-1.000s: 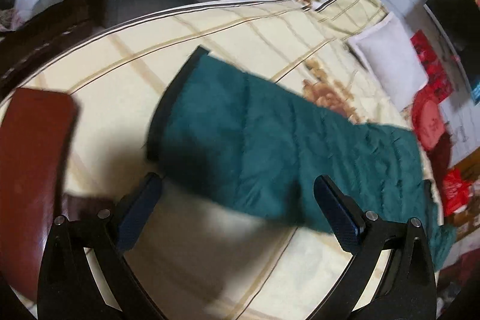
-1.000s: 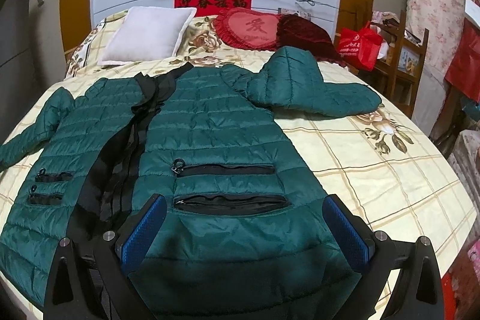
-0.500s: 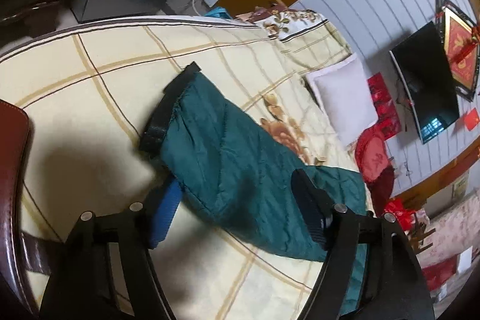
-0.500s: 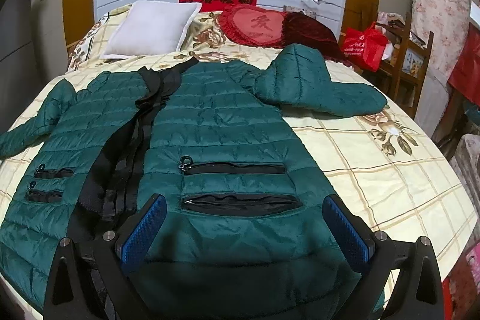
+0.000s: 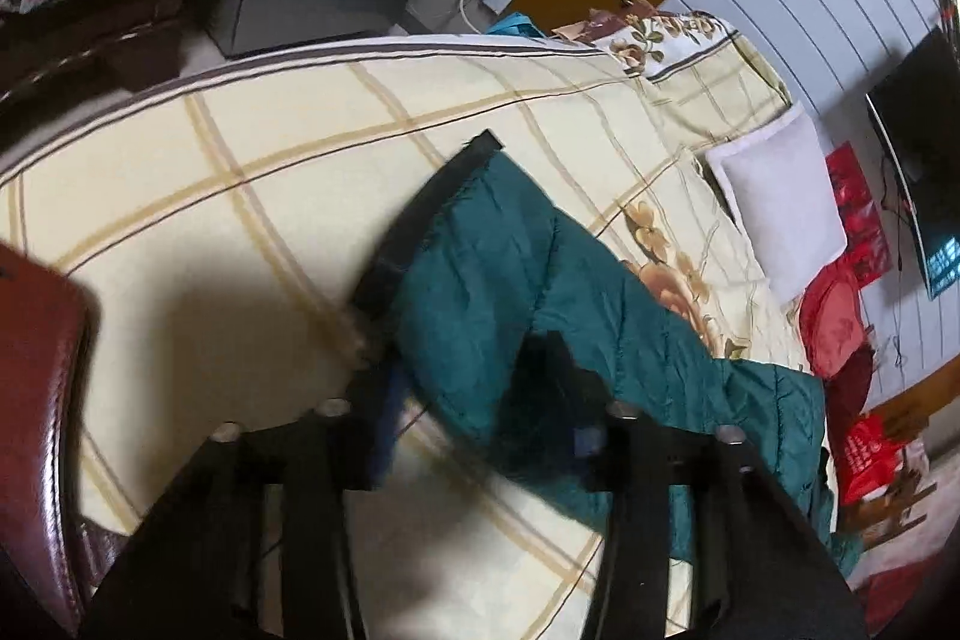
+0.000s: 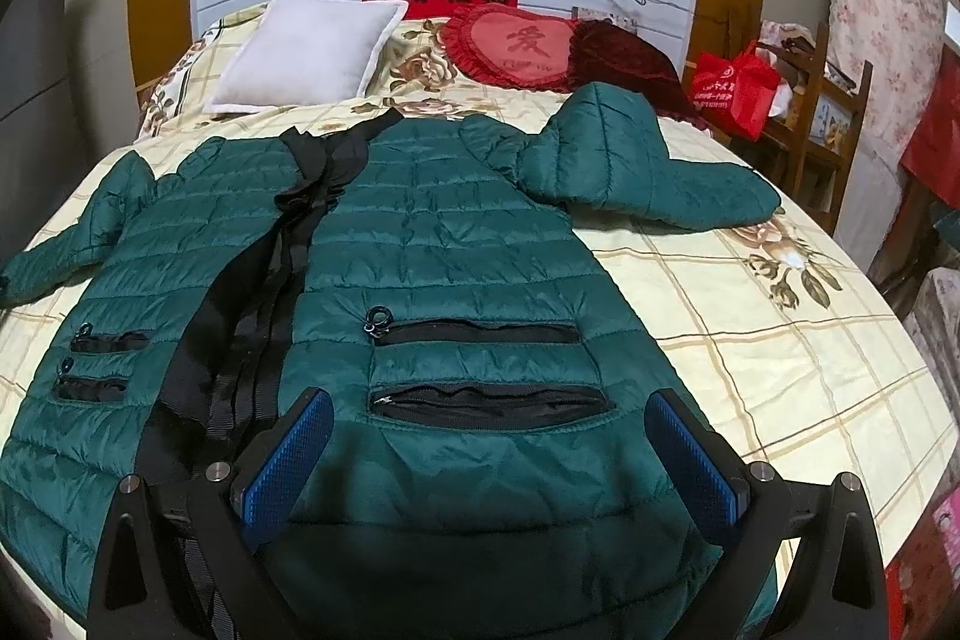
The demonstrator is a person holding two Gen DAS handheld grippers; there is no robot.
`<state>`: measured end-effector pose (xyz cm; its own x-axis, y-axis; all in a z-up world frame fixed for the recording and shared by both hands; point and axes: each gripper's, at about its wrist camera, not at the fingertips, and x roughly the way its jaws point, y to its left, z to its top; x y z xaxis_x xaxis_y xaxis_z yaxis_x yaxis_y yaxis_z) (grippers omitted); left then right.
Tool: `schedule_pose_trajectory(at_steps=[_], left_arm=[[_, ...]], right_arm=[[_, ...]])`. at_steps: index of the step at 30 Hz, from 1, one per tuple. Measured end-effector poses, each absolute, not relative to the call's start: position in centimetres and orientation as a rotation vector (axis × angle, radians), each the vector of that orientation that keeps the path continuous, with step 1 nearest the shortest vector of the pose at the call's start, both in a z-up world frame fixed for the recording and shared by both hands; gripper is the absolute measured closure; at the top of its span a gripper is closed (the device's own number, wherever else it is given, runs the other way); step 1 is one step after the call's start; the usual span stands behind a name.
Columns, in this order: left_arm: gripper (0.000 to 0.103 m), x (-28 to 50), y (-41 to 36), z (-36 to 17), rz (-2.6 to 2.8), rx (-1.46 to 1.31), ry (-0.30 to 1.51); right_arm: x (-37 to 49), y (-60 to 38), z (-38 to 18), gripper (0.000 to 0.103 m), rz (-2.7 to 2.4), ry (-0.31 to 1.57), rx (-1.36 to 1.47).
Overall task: Fold large clothes
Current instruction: 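Carry the held sleeve across the jacket body with the left tool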
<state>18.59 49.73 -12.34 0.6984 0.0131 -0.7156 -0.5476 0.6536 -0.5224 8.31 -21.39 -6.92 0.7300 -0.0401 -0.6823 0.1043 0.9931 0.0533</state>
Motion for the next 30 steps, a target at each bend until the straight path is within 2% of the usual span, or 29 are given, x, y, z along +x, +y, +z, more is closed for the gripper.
schedule_pose_trajectory(at_steps=[1, 3, 5, 7, 8, 9, 10, 14, 22, 30], left_arm=[[0.045, 18.9, 49.7, -12.3, 0.358, -0.796, 0.733], [0.044, 19.2, 49.7, -12.3, 0.388, -0.782, 0.721], [0.037, 19.6, 49.5, -12.5, 0.397, -0.772, 0.699], [0.036, 19.9, 49.3, -12.6, 0.395, -0.758, 0.684], [0.045, 20.0, 49.3, -12.6, 0.393, -0.753, 0.682], [0.063, 20.1, 49.4, -12.8, 0.392, -0.76, 0.684], [0.088, 20.3, 49.9, -13.5, 0.387, -0.802, 0.711], [0.094, 19.9, 49.2, -12.7, 0.423, -0.732, 0.693], [0.095, 18.4, 44.5, -6.3, 0.329, -0.623, 0.576], [0.096, 17.8, 31.5, 1.5, 0.017, -0.458, 0.478]], right_arm=[[8.3, -21.3, -6.9, 0.0, -0.079, 0.75, 0.088], [8.4, -21.3, -6.9, 0.0, -0.076, 0.75, 0.088], [8.4, -21.4, -7.0, 0.0, -0.075, 0.752, 0.087], [8.4, -21.5, -7.0, 0.0, -0.075, 0.751, 0.088], [8.4, -21.5, -7.0, 0.0, -0.077, 0.752, 0.089], [8.4, -21.5, -7.1, 0.0, -0.077, 0.754, 0.09], [8.4, -21.6, -7.1, 0.0, -0.079, 0.757, 0.092], [8.3, -22.1, -7.1, 0.0, -0.085, 0.761, 0.101], [7.9, -23.1, -7.2, 0.0, -0.115, 0.766, 0.121], [7.3, -25.9, -7.7, 0.0, -0.192, 0.79, 0.154]])
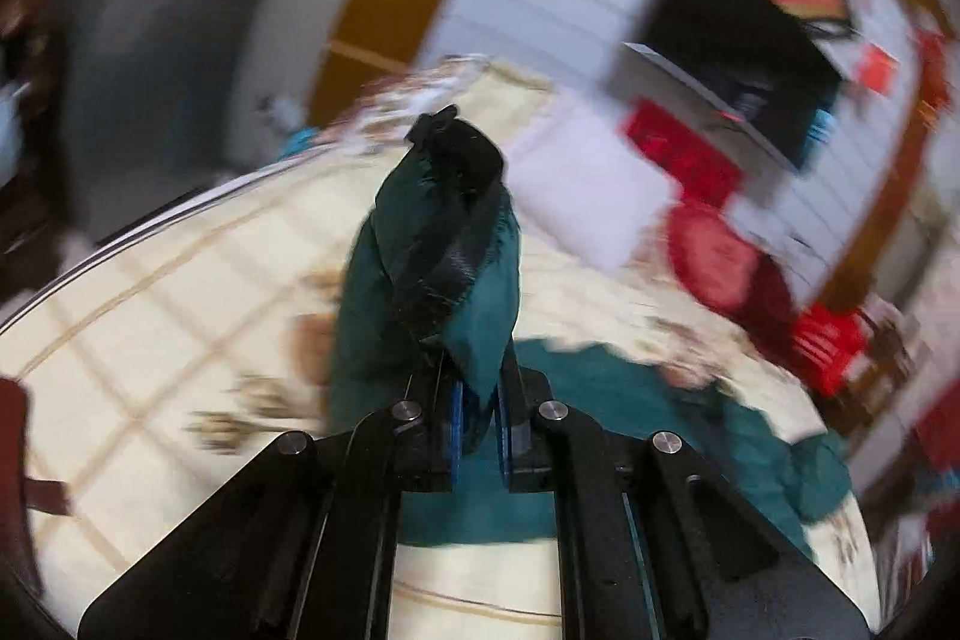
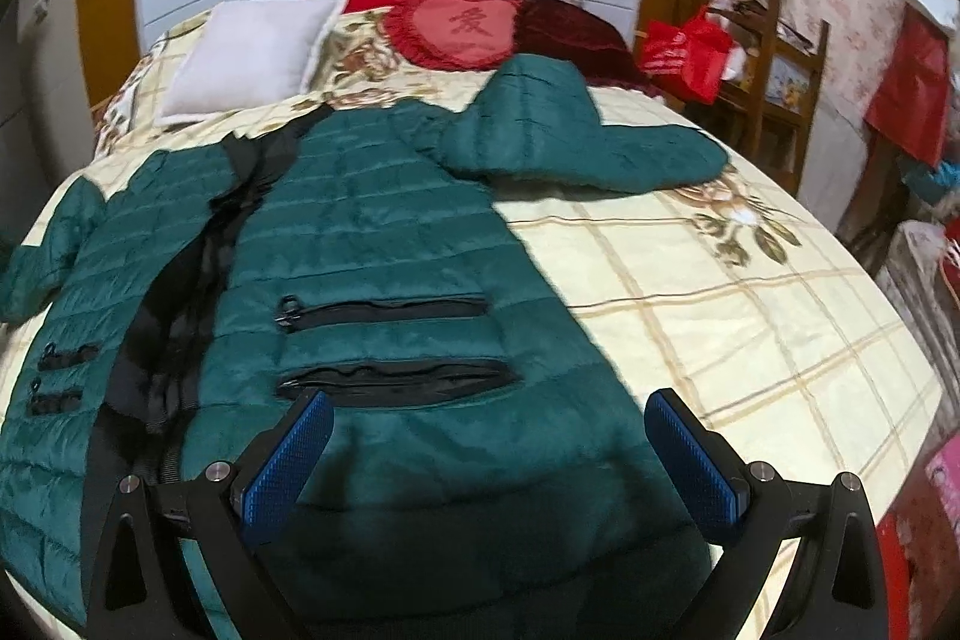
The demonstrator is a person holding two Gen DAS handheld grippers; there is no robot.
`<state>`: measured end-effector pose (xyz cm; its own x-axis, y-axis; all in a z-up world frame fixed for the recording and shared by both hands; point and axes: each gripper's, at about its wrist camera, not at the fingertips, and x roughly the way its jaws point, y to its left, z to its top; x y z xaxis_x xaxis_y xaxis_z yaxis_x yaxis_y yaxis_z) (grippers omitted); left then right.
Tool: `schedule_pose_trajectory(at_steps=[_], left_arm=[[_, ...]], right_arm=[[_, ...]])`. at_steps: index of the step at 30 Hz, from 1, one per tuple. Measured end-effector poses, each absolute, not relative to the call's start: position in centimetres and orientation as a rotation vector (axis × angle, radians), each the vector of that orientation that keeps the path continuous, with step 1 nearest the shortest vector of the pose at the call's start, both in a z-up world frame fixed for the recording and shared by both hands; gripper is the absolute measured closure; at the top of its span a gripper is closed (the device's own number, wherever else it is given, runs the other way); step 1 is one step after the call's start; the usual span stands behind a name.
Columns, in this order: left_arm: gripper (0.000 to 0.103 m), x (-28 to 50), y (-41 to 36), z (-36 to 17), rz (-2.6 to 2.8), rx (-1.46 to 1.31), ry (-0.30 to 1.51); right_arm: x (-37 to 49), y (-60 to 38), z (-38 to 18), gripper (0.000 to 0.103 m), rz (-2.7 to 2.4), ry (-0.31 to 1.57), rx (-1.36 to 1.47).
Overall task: Fold large clothes
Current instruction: 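Carry the held sleeve across the jacket body with the left tool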
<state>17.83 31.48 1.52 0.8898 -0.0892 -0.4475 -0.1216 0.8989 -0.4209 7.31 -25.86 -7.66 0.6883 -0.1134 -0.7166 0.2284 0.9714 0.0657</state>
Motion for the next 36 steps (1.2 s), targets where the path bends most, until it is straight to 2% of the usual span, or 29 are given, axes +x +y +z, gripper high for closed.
schedule_pose_trajectory(at_steps=[6, 13, 18, 26, 36], left_arm=[[0.096, 20.2, 19.5, 6.6, -0.222, -0.393, 0.454], [0.096, 23.1, 6.8, 7.8, -0.418, -0.351, 0.489], [0.096, 26.4, -0.6, 4.5, -0.482, -0.334, 0.58], [0.096, 29.6, -9.3, -4.0, -0.556, -0.347, 0.74], [0.096, 31.3, -13.0, -8.1, -0.59, -0.369, 0.805]], right_arm=[[7.1, -27.5, -7.8, 0.0, -0.238, 0.802, 0.162], [6.4, -29.4, -8.1, 0.0, -0.283, 0.818, 0.139], [5.7, -31.9, -8.4, 0.0, -0.283, 0.815, 0.209], [5.3, -33.5, -8.9, 0.0, -0.275, 0.823, 0.22], [4.9, -35.3, -9.6, 0.0, -0.295, 0.841, 0.253]])
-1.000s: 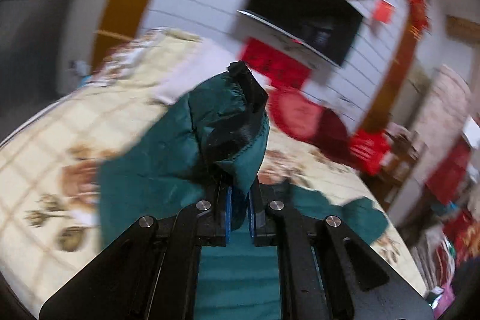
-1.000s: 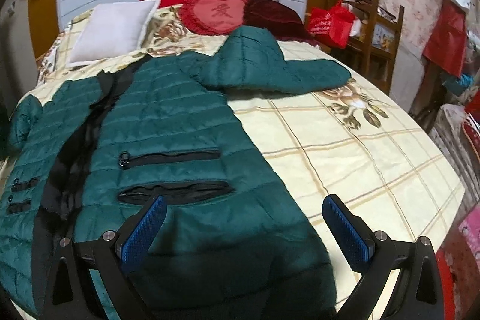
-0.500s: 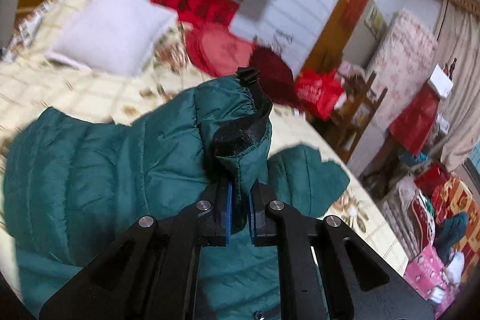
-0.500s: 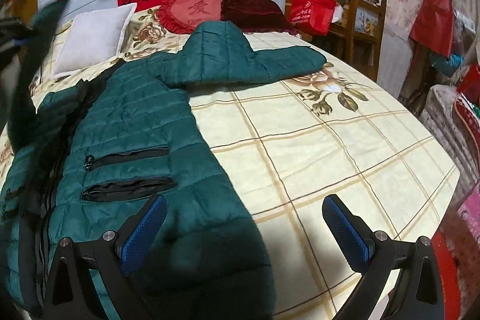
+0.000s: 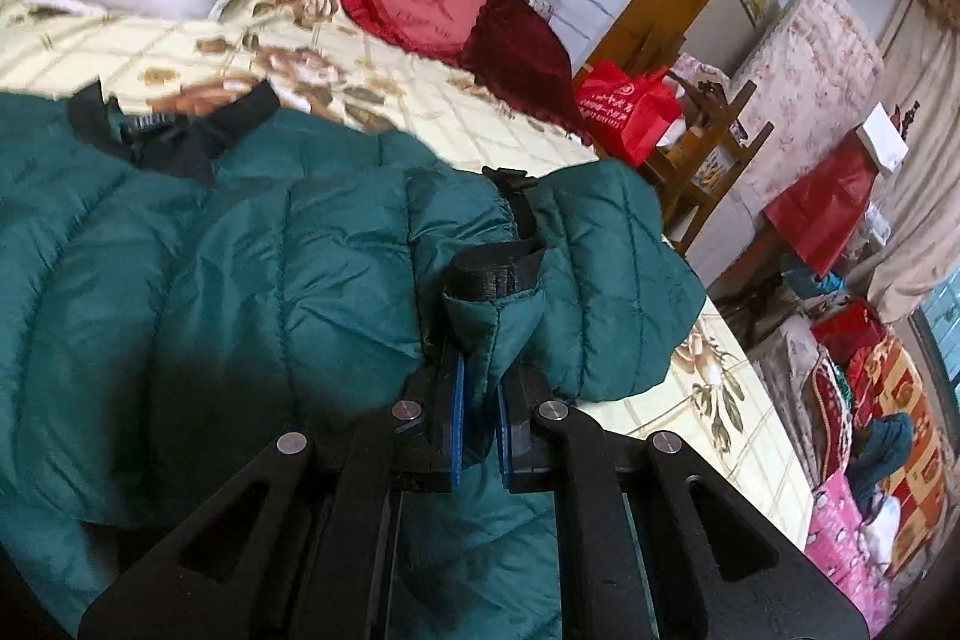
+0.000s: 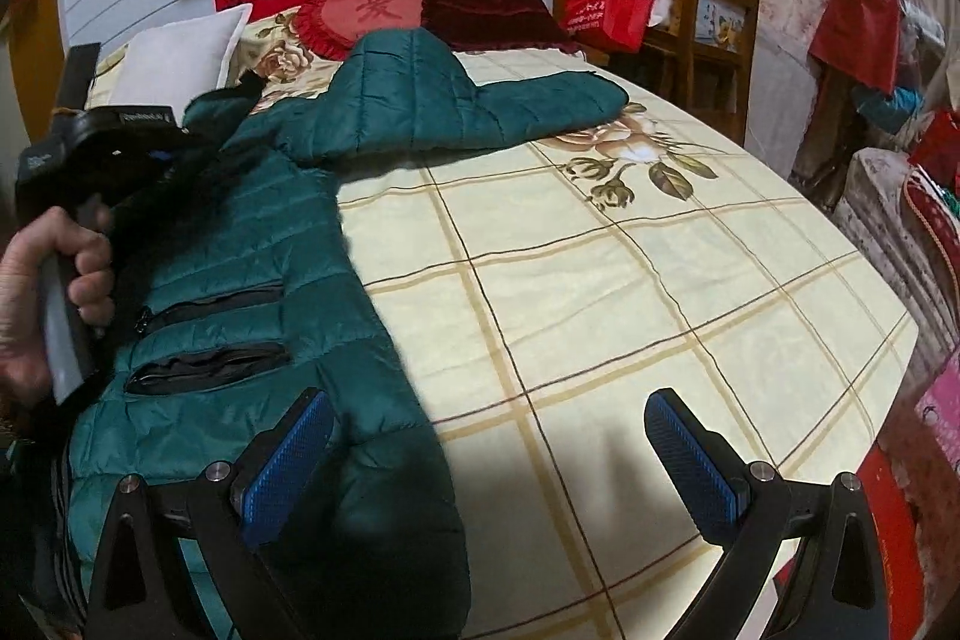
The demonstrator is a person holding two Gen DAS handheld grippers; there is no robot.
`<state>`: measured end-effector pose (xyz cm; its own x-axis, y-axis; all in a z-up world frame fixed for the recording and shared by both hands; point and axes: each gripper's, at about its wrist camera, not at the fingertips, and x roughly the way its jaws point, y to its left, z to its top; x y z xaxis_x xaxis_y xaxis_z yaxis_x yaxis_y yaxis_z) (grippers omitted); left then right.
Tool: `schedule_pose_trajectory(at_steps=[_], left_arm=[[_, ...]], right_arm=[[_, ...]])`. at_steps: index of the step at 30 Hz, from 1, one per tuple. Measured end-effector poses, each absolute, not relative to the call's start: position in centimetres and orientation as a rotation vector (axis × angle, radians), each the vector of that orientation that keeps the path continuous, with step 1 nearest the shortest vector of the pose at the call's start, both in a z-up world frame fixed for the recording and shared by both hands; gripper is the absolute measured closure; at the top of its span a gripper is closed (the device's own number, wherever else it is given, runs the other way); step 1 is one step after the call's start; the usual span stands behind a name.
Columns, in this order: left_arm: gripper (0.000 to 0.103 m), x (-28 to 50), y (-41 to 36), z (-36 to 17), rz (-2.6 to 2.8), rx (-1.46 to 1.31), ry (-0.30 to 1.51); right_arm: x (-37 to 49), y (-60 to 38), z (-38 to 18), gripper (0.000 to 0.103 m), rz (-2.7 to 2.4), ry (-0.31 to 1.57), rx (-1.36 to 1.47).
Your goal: Fold large clothes
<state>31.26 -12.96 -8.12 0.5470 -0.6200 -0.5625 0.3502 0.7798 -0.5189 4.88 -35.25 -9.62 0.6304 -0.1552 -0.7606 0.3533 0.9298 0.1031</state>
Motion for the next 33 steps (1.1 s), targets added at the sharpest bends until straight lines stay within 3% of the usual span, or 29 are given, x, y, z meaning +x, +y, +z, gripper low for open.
schedule_pose_trajectory(at_steps=[3, 6, 7, 9, 10, 14, 22, 27, 33], left_arm=[[0.095, 31.6, -12.8, -9.4, -0.598, -0.379, 0.861], [0.072, 32.0, -12.7, -10.1, -0.611, -0.388, 0.938], [0.057, 31.8, -12.7, -9.9, -0.635, -0.389, 0.938], [0.04, 31.2, -12.9, -9.2, -0.665, -0.386, 0.937], [0.038, 30.9, -12.8, -8.8, -0.676, -0.388, 0.936], [0.038, 29.9, -9.6, -6.8, -0.695, -0.429, 0.901], [0.038, 32.0, 6.5, -3.1, -0.346, -0.315, 0.762], [0.038, 33.9, 12.9, -4.5, -0.143, -0.342, 0.756], [0.038, 35.3, 13.6, -8.2, -0.072, -0.31, 0.842]], right_arm=[[5.0, -35.2, -9.6, 0.0, -0.295, 0.833, 0.253], [5.2, -34.8, -9.3, 0.0, -0.293, 0.826, 0.245], [5.3, -34.5, -9.2, 0.0, -0.293, 0.822, 0.239], [5.4, -34.0, -9.0, 0.0, -0.297, 0.812, 0.219], [5.4, -33.7, -8.9, 0.0, -0.302, 0.805, 0.208], [5.5, -32.7, -8.1, 0.0, -0.339, 0.764, 0.169], [12.7, -29.0, -3.0, 0.0, -0.179, 0.594, 0.125], [23.4, -22.2, -2.6, 0.0, 0.078, 0.644, 0.122], [32.8, -14.2, -4.9, 0.0, 0.329, 0.803, 0.136]])
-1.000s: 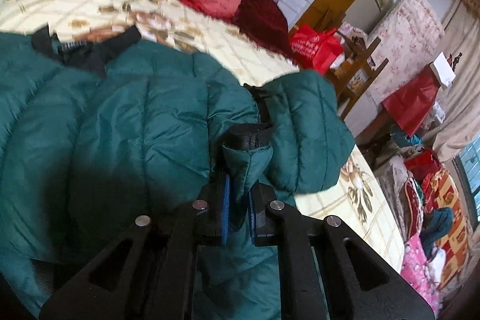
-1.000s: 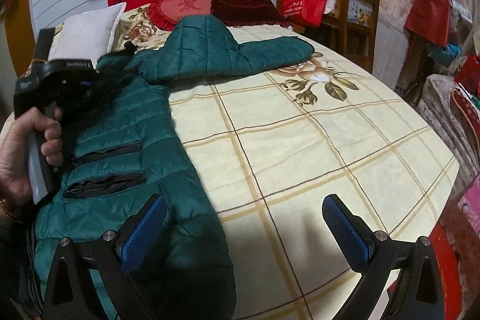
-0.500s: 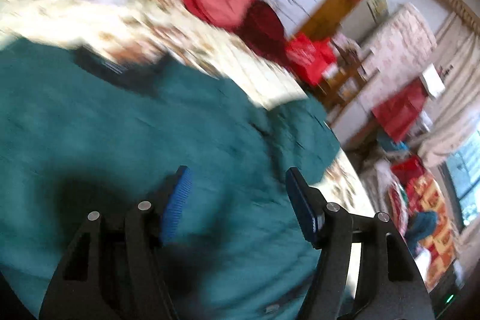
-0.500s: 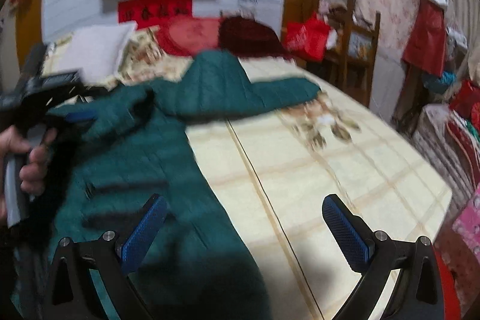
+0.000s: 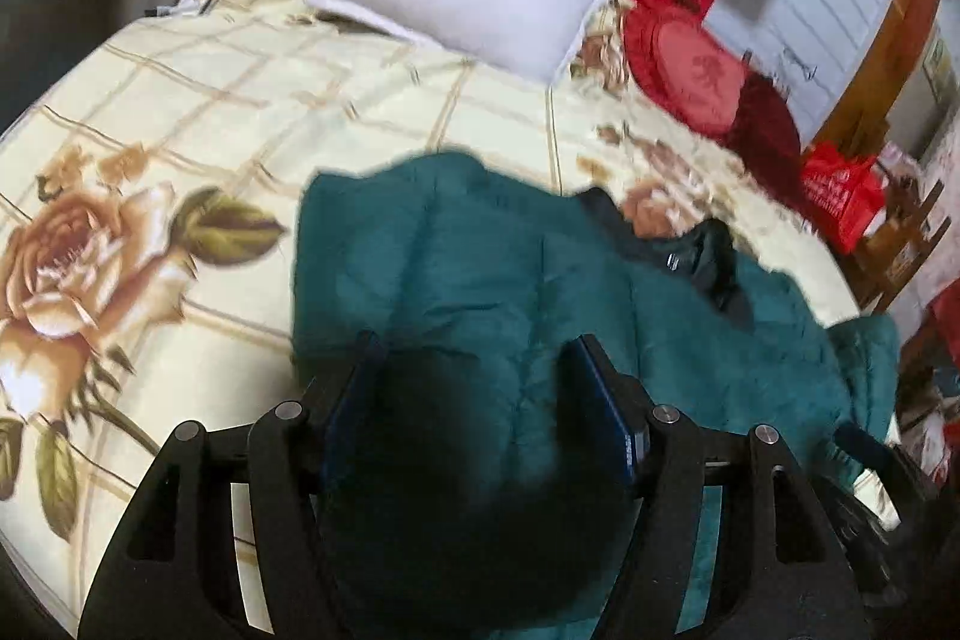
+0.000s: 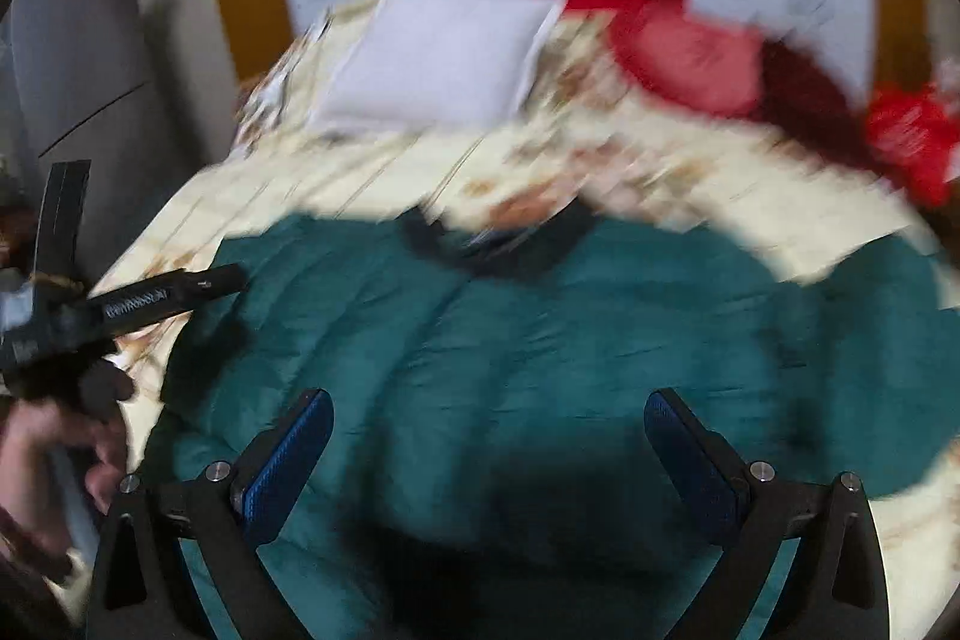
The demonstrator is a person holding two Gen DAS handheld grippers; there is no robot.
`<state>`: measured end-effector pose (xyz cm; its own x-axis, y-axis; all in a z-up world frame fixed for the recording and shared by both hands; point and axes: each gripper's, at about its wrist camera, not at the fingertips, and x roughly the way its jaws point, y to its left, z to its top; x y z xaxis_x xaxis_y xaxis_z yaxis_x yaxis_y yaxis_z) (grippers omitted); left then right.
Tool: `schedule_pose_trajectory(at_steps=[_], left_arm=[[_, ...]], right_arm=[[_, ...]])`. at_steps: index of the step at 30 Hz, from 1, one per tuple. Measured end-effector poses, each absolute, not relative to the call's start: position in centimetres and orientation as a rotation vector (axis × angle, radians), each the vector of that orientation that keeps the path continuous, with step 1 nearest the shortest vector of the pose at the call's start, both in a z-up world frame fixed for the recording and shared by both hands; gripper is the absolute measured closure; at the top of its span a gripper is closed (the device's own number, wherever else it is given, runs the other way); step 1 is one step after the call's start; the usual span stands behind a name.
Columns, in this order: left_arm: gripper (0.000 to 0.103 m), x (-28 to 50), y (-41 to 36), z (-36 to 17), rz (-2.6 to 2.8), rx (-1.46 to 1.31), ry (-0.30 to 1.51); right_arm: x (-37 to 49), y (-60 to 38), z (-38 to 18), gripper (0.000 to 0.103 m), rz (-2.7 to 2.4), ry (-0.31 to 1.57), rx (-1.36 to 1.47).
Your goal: Fold large clothes
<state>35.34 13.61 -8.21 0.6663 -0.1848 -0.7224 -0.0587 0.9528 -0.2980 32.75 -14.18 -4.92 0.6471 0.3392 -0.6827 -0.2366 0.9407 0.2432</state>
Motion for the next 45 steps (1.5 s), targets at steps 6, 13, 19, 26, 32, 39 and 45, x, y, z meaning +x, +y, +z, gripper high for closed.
schedule_pose_trajectory(at_steps=[6, 13, 19, 26, 32, 39, 45], left_arm=[[0.038, 33.9, 11.5, -9.8, -0.091, -0.261, 0.898], [0.038, 32.0, 11.8, -7.9, -0.08, -0.302, 0.862], [0.037, 31.4, 10.7, -9.6, -0.082, -0.232, 0.875], [0.033, 31.4, 9.7, -9.3, -0.058, -0.18, 0.89], [0.033, 27.5, 7.3, -6.7, -0.085, -0.198, 0.755], [0.033, 26.1, 4.5, -9.1, -0.126, -0.111, 0.747], [0.033, 26.9, 5.4, -10.3, -0.089, -0.173, 0.797]], right_arm=[[36.6, -21.5, -11.1, 0.001, 0.164, 0.997, 0.188], [37.2, -23.4, -10.7, 0.004, 0.167, 1.016, 0.092], [33.8, -20.5, -6.2, 0.004, 0.196, 0.831, 0.077], [35.7, -19.2, -11.4, 0.0, 0.255, 0.982, 0.128], [34.8, -24.3, -5.9, 0.012, 0.246, 0.854, 0.138], [32.7, -46.5, -5.1, 0.011, -0.163, 0.769, 0.23], [30.0, -61.1, -10.7, 0.011, -0.373, 0.801, 0.539]])
